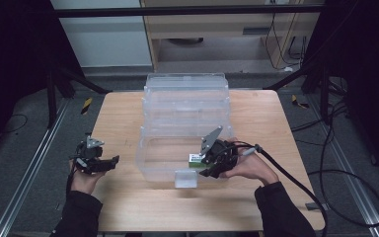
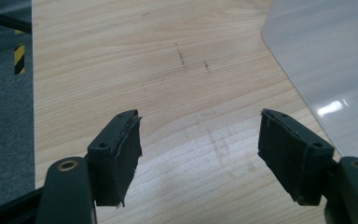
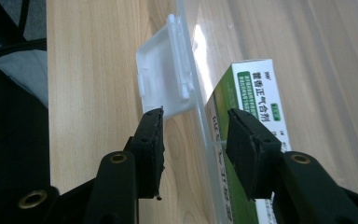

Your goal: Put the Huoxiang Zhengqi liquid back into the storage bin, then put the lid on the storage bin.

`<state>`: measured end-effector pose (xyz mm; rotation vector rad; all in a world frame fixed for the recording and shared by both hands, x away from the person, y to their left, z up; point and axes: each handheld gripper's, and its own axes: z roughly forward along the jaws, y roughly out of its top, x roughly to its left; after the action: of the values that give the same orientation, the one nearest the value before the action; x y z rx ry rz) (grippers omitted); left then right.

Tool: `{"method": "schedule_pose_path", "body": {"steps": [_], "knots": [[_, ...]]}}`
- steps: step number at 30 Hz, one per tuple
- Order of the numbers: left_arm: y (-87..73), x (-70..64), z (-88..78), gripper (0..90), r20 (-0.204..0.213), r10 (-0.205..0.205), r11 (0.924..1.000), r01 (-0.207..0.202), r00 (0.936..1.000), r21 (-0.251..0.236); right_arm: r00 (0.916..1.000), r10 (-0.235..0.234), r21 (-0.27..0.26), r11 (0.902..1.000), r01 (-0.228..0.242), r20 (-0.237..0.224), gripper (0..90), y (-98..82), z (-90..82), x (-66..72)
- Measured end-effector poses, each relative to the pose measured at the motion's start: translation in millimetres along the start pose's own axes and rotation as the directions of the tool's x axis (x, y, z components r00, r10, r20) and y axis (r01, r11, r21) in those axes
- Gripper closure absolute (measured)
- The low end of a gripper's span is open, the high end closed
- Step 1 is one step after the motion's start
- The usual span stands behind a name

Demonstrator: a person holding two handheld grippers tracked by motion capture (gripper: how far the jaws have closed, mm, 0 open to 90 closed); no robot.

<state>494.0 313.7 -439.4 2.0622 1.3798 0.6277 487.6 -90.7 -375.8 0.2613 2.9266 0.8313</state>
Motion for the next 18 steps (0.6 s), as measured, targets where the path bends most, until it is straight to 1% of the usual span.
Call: {"method": "schedule_pose_path", "body": {"steps": [3, 5, 6, 12, 13, 16, 18], "knots": [[1.4, -1.3, 0.0, 28.8, 0.003, 0.005, 1.0, -0.005, 1.0, -0.004, 1.0, 0.007, 0.017, 0.9998, -0.007, -0.007, 56.4, 1.6, 6.4, -0.5], [1.4, -1.3, -0.8, 28.8, 0.004, 0.006, 1.0, -0.006, 1.0, -0.005, 0.9998, 0.006, 0.001, 1.0, -0.006, -0.019, 56.6, 3.3, 8.1, -1.3], [1.3, -0.8, -1.2, 28.8, 0.005, 0.005, 1.0, -0.005, 1.0, -0.007, 0.9997, 0.01, 0.006, 0.9999, -0.01, -0.022, 56.5, 4.2, 9.6, -0.9], [1.4, 0.3, -2.1, 28.8, 0.006, 0.001, 0.9999, -0.001, 1.0, -0.01, 0.9994, 0.002, 0.044, 0.999, 0.0, -0.033, 56.0, 10.4, 20.7, -1.2], [1.6, 0.1, -2.3, 28.8, 0.006, 0.002, 0.9999, -0.002, 1.0, -0.01, 0.9991, -0.002, 0.047, 0.9989, 0.004, -0.042, 56.0, 10.7, 22.6, -1.9], [2.6, 0.8, -3.4, 28.8, 0.01, 0.001, 0.9998, -0.001, 0.9999, -0.018, 0.999, 0.005, 0.073, 0.9973, -0.002, -0.045, 56.3, 9.5, 27.3, -3.3], [2.6, 1.1, -4.3, 28.8, 0.01, 0.001, 0.9998, -0.001, 0.9999, -0.021, 0.9986, 0.004, 0.071, 0.9975, -0.001, -0.052, 56.8, 9.4, 28.2, -3.5]]}}
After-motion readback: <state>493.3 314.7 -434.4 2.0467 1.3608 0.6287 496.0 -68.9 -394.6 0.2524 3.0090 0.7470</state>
